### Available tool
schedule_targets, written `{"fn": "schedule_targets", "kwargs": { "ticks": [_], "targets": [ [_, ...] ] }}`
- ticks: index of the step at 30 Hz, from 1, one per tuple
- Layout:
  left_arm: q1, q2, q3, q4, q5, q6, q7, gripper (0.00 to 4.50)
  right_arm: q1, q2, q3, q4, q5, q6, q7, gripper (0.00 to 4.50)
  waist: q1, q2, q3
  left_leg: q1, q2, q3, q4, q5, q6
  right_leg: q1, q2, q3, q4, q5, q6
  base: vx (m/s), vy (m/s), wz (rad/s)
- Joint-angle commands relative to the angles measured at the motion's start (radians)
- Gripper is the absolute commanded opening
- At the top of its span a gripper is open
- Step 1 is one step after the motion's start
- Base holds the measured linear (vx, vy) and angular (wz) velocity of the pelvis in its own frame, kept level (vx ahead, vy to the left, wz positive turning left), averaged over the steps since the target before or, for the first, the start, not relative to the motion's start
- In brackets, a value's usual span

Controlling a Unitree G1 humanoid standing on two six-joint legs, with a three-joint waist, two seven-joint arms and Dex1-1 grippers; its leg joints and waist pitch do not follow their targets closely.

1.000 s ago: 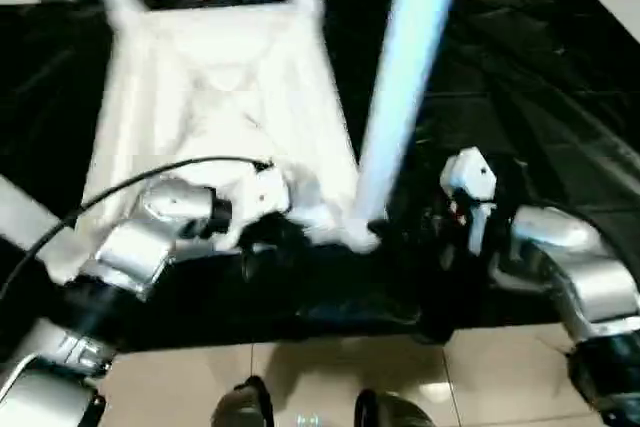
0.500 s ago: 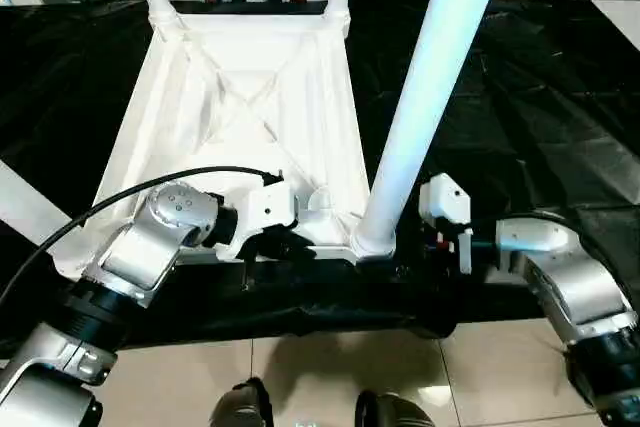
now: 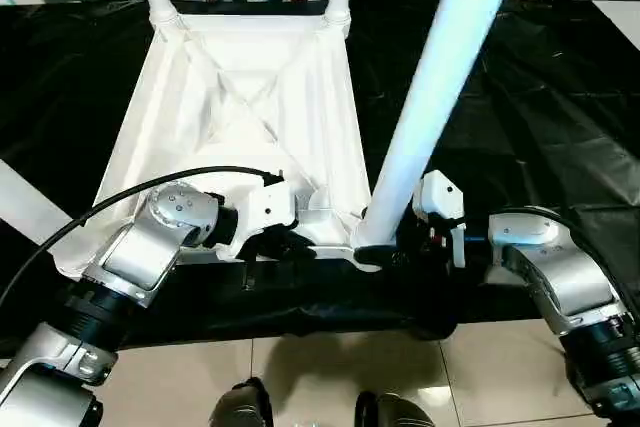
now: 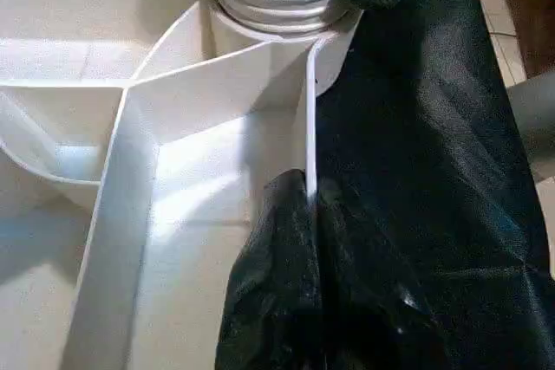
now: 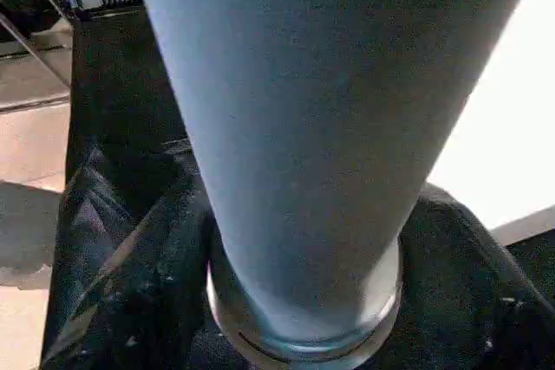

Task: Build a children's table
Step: Rotate leg to tighten

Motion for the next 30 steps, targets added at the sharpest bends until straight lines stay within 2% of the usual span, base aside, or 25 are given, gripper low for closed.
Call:
{"fn": "schedule_targets", "kwargs": {
  "ticks": [1, 2, 6, 9, 11, 12, 14, 17, 18, 19, 20, 22, 23, 24, 25, 27, 28, 30],
  "targets": [
    [0.013, -0.004, -0.017, 0.007, -0.004, 0.003, -0.017, 0.0, 0.007, 0.0, 0.008, 0.009, -0.006, -0.012, 0.013, 2.68, -0.003, -0.008, -0.086, 0.029, 0.041, -0.013, -0.045, -0.034, 0.141, 0.053, -0.074, 0.047, -0.042, 0.082, -0.288, 0.0, 0.0, 0.0],
    [0.012, -0.006, -0.016, 0.012, -0.004, 0.006, -0.016, 0.0, 0.011, 0.003, 0.01, 0.012, -0.009, -0.016, 0.011, 2.64, -0.003, -0.005, -0.085, 0.029, 0.041, -0.013, -0.045, -0.036, 0.14, 0.052, -0.074, 0.047, -0.043, 0.08, -0.289, 0.0, 0.0, 0.0],
    [0.005, -0.023, -0.006, 0.034, 0.001, 0.023, 0.018, 0.0, 0.03, 0.011, 0.012, 0.011, -0.012, -0.015, -0.004, 2.62, -0.003, -0.006, -0.085, 0.029, 0.041, -0.012, -0.045, -0.04, 0.137, 0.053, -0.073, 0.047, -0.043, 0.08, -0.291, 0.0, 0.0, 0.0],
    [-0.014, -0.06, 0.013, 0.072, 0.011, 0.052, 0.09, 0.0, 0.049, 0.04, -0.006, 0.019, -0.008, -0.021, -0.053, 2.62, -0.001, -0.007, -0.08, 0.031, 0.042, -0.011, -0.048, -0.071, 0.126, 0.05, -0.075, 0.048, -0.05, 0.03, -0.288, 0.0, 0.0, 0.0],
    [-0.049, -0.108, 0.032, 0.135, 0.033, 0.069, 0.183, 0.0, 0.049, 0.102, -0.05, 0.058, -0.006, -0.014, -0.169, 2.62, -0.002, -0.008, -0.074, 0.035, 0.043, -0.009, -0.052, -0.132, 0.097, 0.042, -0.078, 0.05, -0.064, -0.078, -0.279, 0.0, 0.0, 0.0],
    [-0.057, -0.116, 0.035, 0.147, 0.037, 0.072, 0.199, 0.0, 0.047, 0.117, -0.06, 0.068, -0.005, -0.013, -0.194, 2.62, -0.003, -0.009, -0.072, 0.034, 0.041, -0.011, -0.055, -0.157, 0.072, 0.044, -0.079, 0.048, -0.07, -0.146, -0.265, 0.0, 0.0, 0.0],
    [-0.065, -0.127, 0.038, 0.163, 0.043, 0.072, 0.22, 0.0, 0.045, 0.135, -0.072, 0.08, -0.008, -0.018, -0.23, 2.62, -0.006, -0.008, -0.068, 0.036, 0.041, -0.012, -0.059, -0.191, 0.047, 0.04, -0.082, 0.048, -0.08, -0.227, -0.238, -0.025, 0.006, -0.01],
    [-0.103, -0.18, 0.049, 0.224, 0.06, 0.078, 0.305, 0.0, 0.034, 0.232, -0.137, 0.129, -0.02, -0.01, -0.436, 2.62, -0.013, -0.01, -0.065, 0.035, 0.039, -0.013, -0.065, -0.217, 0.023, 0.033, -0.082, 0.05, -0.088, -0.287, -0.208, 0.0, 0.0, 0.0],
    [-0.103, -0.18, 0.049, 0.224, 0.06, 0.078, 0.305, 0.0, 0.034, 0.232, -0.137, 0.129, -0.02, -0.01, -0.436, 2.61, -0.013, -0.01, -0.065, 0.035, 0.039, -0.013, -0.065, -0.217, 0.023, 0.033, -0.082, 0.05, -0.088, -0.287, -0.208, 0.0, 0.0, 0.0],
    [-0.128, -0.218, 0.054, 0.266, 0.073, 0.078, 0.356, 0.0, 0.026, 0.307, -0.185, 0.169, -0.038, -0.031, -0.605, 2.61, -0.018, -0.011, -0.061, 0.033, 0.038, -0.015, -0.069, -0.231, 0.007, 0.032, -0.085, 0.049, -0.095, -0.341, -0.187, 0.0, 0.0, 0.0],
    [-0.136, -0.232, 0.054, 0.281, 0.077, 0.075, 0.371, 0.0, 0.023, 0.335, -0.202, 0.186, -0.049, -0.048, -0.674, 2.61, -0.02, -0.009, -0.063, 0.034, 0.038, -0.018, -0.07, -0.246, -0.004, 0.03, -0.088, 0.049, -0.098, -0.371, -0.177, 0.0, 0.0, 0.0],
    [-0.147, -0.248, 0.048, 0.304, 0.085, 0.063, 0.38, 0.0, 0.014, 0.384, -0.232, 0.218, -0.054, -0.063, -0.764, 2.61, -0.022, -0.009, -0.063, 0.032, 0.037, -0.019, -0.073, -0.249, -0.008, 0.029, -0.087, 0.048, -0.1, -0.378, -0.163, 0.0, 0.0, 0.0],
    [-0.151, -0.253, 0.043, 0.313, 0.088, 0.057, 0.381, 0.0, 0.008, 0.405, -0.242, 0.236, -0.06, -0.07, -0.808, 2.61, -0.024, -0.004, -0.062, 0.033, 0.037, -0.019, -0.075, -0.251, -0.007, 0.027, -0.086, 0.048, -0.101, -0.361, -0.163, 0.0, 0.0, 0.0],
    [-0.16, -0.265, 0.037, 0.337, 0.096, 0.045, 0.394, 0.0, -0.011, 0.446, -0.259, 0.286, -0.068, -0.103, -0.89, 2.61, -0.024, 0.0, -0.061, 0.032, 0.038, -0.02, -0.076, -0.252, -0.008, 0.025, -0.086, 0.049, -0.1, -0.353, -0.163, 0.0, 0.0, 0.0],
    [-0.17, -0.278, 0.033, 0.361, 0.105, 0.033, 0.409, 0.0, -0.032, 0.487, -0.272, 0.34, -0.085, -0.15, -0.977, 2.61, -0.026, -0.001, -0.06, 0.033, 0.035, -0.019, -0.077, -0.26, -0.016, 0.024, -0.085, 0.049, -0.1, -0.348, -0.162, 0.0, 0.0, 0.0],
    [-0.173, -0.28, 0.028, 0.369, 0.11, 0.028, 0.414, 0.0, -0.044, 0.505, -0.272, 0.368, -0.094, -0.178, -1.009, 2.61, -0.029, 0.0, -0.059, 0.031, 0.034, -0.02, -0.079, -0.271, -0.022, 0.025, -0.086, 0.048, -0.1, -0.357, -0.161, 0.0, 0.0, 0.0],
    [-0.175, -0.28, 0.022, 0.373, 0.114, 0.023, 0.412, 0.0, -0.058, 0.52, -0.26, 0.392, -0.116, -0.2, -1.041, 2.61, -0.027, 0.0, -0.058, 0.037, 0.035, -0.019, -0.08, -0.286, -0.022, 0.022, -0.083, 0.049, -0.103, -0.354, -0.153, 0.0, 0.0, 0.0],
    [-0.177, -0.28, 0.022, 0.378, 0.117, 0.019, 0.411, 0.0, -0.067, 0.53, -0.249, 0.402, -0.128, -0.21, -1.039, 2.61, -0.028, 0.0, -0.058, 0.033, 0.034, -0.019, -0.082, -0.282, -0.016, 0.026, -0.081, 0.05, -0.1, -0.332, -0.151, 0.0, 0.0, 0.0]
  ]
}}
